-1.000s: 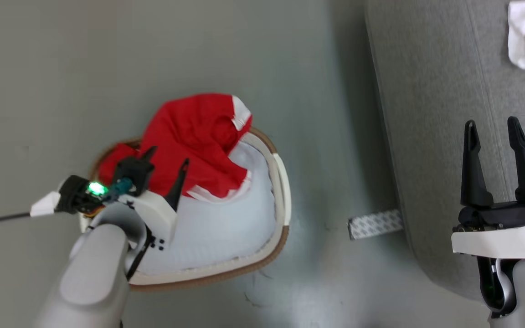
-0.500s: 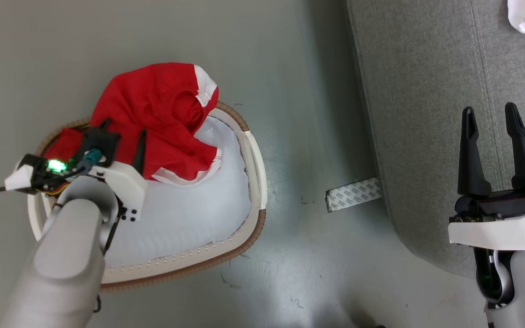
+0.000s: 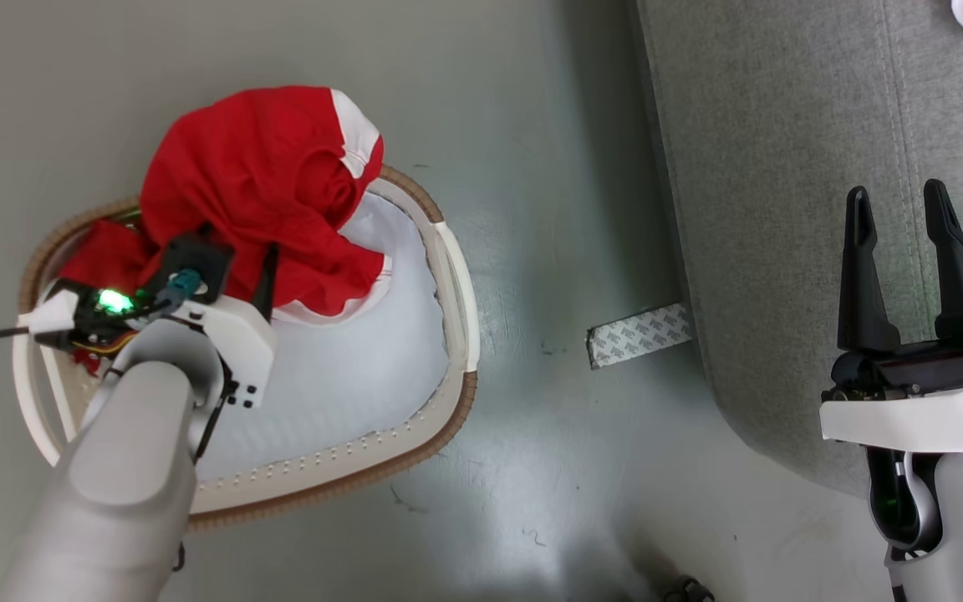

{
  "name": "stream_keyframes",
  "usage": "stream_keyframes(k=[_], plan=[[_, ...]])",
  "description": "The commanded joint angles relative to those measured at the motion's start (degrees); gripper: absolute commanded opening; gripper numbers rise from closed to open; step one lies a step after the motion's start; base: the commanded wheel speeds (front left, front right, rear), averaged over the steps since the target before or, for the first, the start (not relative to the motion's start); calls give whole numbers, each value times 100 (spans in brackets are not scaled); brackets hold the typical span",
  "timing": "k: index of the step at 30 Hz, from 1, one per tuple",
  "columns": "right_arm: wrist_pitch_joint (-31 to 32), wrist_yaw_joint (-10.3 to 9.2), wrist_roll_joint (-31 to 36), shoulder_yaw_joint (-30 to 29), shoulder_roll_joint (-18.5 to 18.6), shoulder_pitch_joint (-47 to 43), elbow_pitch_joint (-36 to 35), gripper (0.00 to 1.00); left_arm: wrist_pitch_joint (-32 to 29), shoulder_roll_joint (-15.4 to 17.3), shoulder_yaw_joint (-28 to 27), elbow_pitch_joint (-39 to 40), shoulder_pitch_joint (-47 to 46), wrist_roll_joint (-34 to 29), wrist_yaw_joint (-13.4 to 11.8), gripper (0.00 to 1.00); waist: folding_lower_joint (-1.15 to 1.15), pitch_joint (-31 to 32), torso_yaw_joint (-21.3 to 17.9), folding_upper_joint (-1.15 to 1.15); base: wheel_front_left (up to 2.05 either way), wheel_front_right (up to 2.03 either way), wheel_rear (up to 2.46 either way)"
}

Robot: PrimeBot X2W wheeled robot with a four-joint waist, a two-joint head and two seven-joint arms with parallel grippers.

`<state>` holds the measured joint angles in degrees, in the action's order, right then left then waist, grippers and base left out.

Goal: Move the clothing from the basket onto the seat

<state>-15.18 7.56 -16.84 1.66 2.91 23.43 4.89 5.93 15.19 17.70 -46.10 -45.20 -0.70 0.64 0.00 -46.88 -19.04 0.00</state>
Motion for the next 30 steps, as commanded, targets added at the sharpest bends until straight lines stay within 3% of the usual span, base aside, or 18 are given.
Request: stream_keyframes(k=[1,12,30], plan=[[6,-15,-42,15,-2,103,-27,100,-27,60,14,-43,-73,-26,9,100,0,-63,-22,0,0,0,0],[6,-15,-61,75,-2,165,-63,100,-173,90,205,-168,-256,-60,85,100,0,-352,-74,0,0,0,0],[6,-15,-53,120,-2,191,-22,100,-357,103,512,-306,-521,-169,-13,100,0,-716,-139,0,0,0,0]])
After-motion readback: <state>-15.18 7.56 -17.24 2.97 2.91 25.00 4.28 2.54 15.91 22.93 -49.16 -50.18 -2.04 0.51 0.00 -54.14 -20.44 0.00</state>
